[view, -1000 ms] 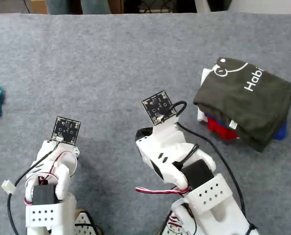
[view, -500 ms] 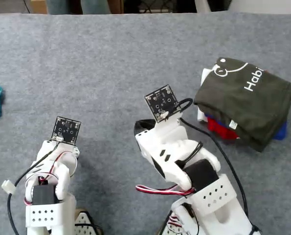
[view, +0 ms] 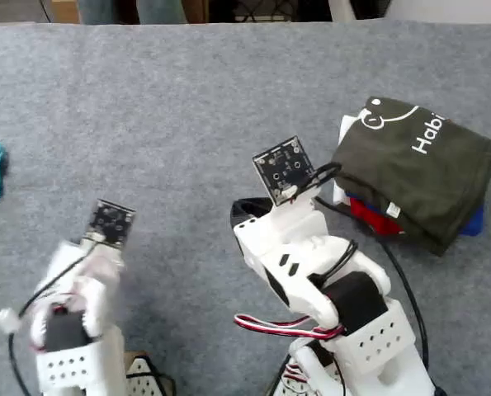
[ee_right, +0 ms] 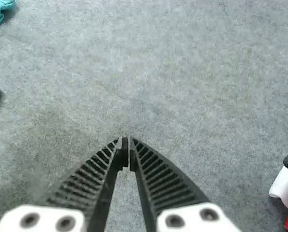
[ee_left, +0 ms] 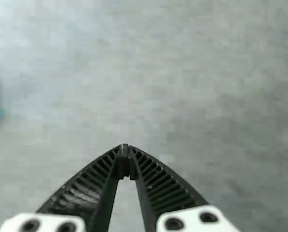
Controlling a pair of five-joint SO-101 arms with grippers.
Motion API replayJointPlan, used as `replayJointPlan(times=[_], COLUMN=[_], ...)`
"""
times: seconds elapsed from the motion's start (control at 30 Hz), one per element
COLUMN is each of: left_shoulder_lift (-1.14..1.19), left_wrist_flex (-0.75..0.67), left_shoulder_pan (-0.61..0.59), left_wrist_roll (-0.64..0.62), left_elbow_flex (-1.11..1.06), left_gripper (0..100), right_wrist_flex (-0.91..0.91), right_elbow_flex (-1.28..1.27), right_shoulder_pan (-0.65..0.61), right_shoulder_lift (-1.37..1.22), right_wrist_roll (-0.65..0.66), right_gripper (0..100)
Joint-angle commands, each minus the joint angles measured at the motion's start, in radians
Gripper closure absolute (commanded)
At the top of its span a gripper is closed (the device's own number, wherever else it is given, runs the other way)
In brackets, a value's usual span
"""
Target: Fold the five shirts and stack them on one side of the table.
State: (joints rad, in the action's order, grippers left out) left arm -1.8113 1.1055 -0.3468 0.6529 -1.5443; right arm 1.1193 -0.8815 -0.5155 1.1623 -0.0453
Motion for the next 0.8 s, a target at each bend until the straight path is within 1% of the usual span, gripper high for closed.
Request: replayJointPlan(times=[0.0,0.07,0.13,0.2,0.27,0.33,0.47,0.63,0.7,0.77], left_shoulder_lift=[0.000,0.028,0.092,0.189,0.315,0.462,0.822,1.272,1.428,1.568], left_wrist_flex=[-0.072,-0.140,-0.213,-0.258,-0.272,-0.270,-0.236,-0.195,-0.199,-0.201], left_shoulder_pan=[-0.288,-0.458,-0.591,-0.687,-0.757,-0.805,-0.888,-0.897,-0.897,-0.897], left_wrist_roll=[0.178,0.183,0.190,0.189,0.186,0.130,-0.008,-0.035,-0.080,-0.092], left_elbow_flex=[0.166,0.166,0.163,0.191,0.254,0.349,0.575,0.774,0.857,0.951], left_gripper=[97,97,97,97,97,96,87,78,75,75], right_wrist_flex=[0.008,0.002,0.002,0.002,0.005,0.006,0.002,0.003,0.005,0.008], right_elbow_flex=[0.048,0.048,0.048,0.048,0.051,0.053,0.058,0.059,0.059,0.059], right_shoulder_pan=[-0.006,-0.006,-0.011,-0.011,-0.011,-0.011,-0.012,-0.012,-0.012,-0.012], right_shoulder_lift=[0.002,0.002,0.001,-0.001,-0.018,-0.045,-0.097,-0.116,-0.116,-0.116], right_wrist_roll=[0.002,0.002,0.002,0.002,0.002,0.002,0.002,0.002,0.002,0.002], right_gripper=[98.4,98.4,98.4,98.4,98.4,98.4,98.4,98.4,98.4,98.4])
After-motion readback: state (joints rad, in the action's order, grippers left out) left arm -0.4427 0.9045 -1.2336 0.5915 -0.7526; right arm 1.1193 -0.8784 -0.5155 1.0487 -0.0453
